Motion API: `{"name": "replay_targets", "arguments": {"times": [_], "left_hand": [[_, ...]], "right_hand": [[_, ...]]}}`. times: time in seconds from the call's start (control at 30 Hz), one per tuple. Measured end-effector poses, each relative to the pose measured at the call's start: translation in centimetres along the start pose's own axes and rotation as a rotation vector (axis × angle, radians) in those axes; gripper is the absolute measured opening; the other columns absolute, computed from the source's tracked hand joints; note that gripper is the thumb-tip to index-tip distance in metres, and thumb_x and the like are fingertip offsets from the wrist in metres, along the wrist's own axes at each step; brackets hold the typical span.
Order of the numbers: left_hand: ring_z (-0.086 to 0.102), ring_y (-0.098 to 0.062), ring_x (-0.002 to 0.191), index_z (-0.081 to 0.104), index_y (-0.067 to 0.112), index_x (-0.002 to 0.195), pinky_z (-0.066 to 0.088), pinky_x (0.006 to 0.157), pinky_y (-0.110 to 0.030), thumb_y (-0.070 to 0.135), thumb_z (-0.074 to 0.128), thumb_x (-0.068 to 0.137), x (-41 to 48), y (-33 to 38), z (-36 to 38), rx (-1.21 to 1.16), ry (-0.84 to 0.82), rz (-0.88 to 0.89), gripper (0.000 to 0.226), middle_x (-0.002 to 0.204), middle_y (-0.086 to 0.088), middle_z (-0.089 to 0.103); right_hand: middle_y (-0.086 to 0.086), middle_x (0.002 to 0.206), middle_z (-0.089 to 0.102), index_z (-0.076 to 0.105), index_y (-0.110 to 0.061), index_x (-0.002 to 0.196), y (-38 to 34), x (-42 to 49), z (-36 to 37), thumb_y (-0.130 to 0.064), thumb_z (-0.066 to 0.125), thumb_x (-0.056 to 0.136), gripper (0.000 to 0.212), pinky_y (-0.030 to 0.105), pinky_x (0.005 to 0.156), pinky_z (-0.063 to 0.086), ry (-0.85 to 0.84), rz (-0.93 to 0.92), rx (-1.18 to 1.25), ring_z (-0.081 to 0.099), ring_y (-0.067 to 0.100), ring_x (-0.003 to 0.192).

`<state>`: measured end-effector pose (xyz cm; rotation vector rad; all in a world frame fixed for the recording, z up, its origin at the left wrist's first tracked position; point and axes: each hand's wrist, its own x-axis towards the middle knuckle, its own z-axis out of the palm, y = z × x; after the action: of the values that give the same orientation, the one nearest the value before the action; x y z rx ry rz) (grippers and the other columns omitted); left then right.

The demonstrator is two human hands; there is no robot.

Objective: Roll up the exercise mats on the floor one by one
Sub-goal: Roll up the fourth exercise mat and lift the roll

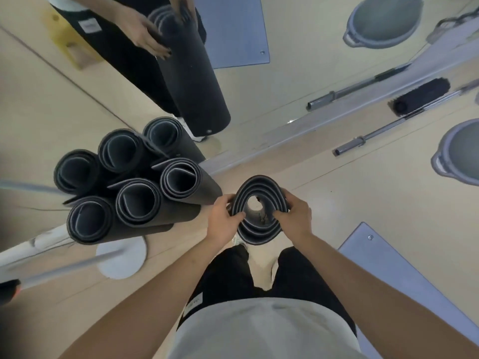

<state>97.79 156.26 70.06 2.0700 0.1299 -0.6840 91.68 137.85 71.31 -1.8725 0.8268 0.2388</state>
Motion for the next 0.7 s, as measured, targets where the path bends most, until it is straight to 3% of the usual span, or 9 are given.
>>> {"name": "replay_targets", "arguments": {"times": [0.17, 0.27, 0.47, 0.63, 0.7], "left_hand": [[0.064, -0.023, 0.111, 0.061, 0.013, 0.131, 0.052, 0.102, -0.042, 0.006, 0.077, 0.084, 7.8, -0.6, -0.9, 0.108, 0.048, -0.039, 0.05, 0.121, -0.004, 0.065], [0.063, -0.023, 0.109, 0.061, 0.012, 0.129, 0.051, 0.1, -0.044, 0.007, 0.075, 0.086, 11.8, -0.6, -1.2, 0.17, 0.064, -0.059, 0.046, 0.118, -0.004, 0.065], [0.064, -0.017, 0.098, 0.064, 0.013, 0.128, 0.051, 0.088, -0.033, 0.007, 0.073, 0.087, 18.8, -0.1, -2.7, 0.234, 0.07, -0.049, 0.042, 0.106, 0.003, 0.066], [0.062, -0.017, 0.099, 0.062, 0.014, 0.131, 0.052, 0.086, -0.036, 0.009, 0.068, 0.093, 22.3, -0.9, -4.4, 0.327, 0.02, 0.005, 0.039, 0.113, -0.005, 0.07], [0.063, -0.024, 0.112, 0.057, 0.02, 0.139, 0.051, 0.096, -0.039, 0.011, 0.064, 0.095, 22.4, -2.2, -4.8, 0.421, -0.042, 0.052, 0.046, 0.128, -0.007, 0.068]], "right_hand": [[-0.014, 0.081, 0.075, 0.067, -0.044, 0.128, -1.3, 7.7, 4.0, -0.003, 0.065, 0.077, 0.065, 0.042, 0.078, 0.063, -0.021, 0.04, -0.006, 0.071, 0.011, 0.077], [-0.011, 0.079, 0.073, 0.069, -0.039, 0.127, -1.7, 12.0, 6.1, -0.001, 0.065, 0.077, 0.063, 0.043, 0.077, 0.062, -0.021, 0.035, -0.007, 0.07, 0.015, 0.077], [-0.009, 0.085, 0.073, 0.07, -0.034, 0.126, -2.5, 18.8, 9.7, 0.004, 0.065, 0.08, 0.06, 0.043, 0.079, 0.064, 0.007, 0.073, 0.016, 0.071, 0.019, 0.082], [-0.003, 0.099, 0.074, 0.067, -0.031, 0.132, -2.7, 22.1, 13.2, 0.003, 0.064, 0.084, 0.059, 0.042, 0.085, 0.062, 0.006, 0.102, 0.04, 0.071, 0.023, 0.093], [-0.002, 0.103, 0.075, 0.066, -0.031, 0.132, -2.0, 23.1, 14.4, -0.002, 0.065, 0.085, 0.055, 0.045, 0.092, 0.06, -0.073, 0.111, 0.033, 0.07, 0.024, 0.097]]}}
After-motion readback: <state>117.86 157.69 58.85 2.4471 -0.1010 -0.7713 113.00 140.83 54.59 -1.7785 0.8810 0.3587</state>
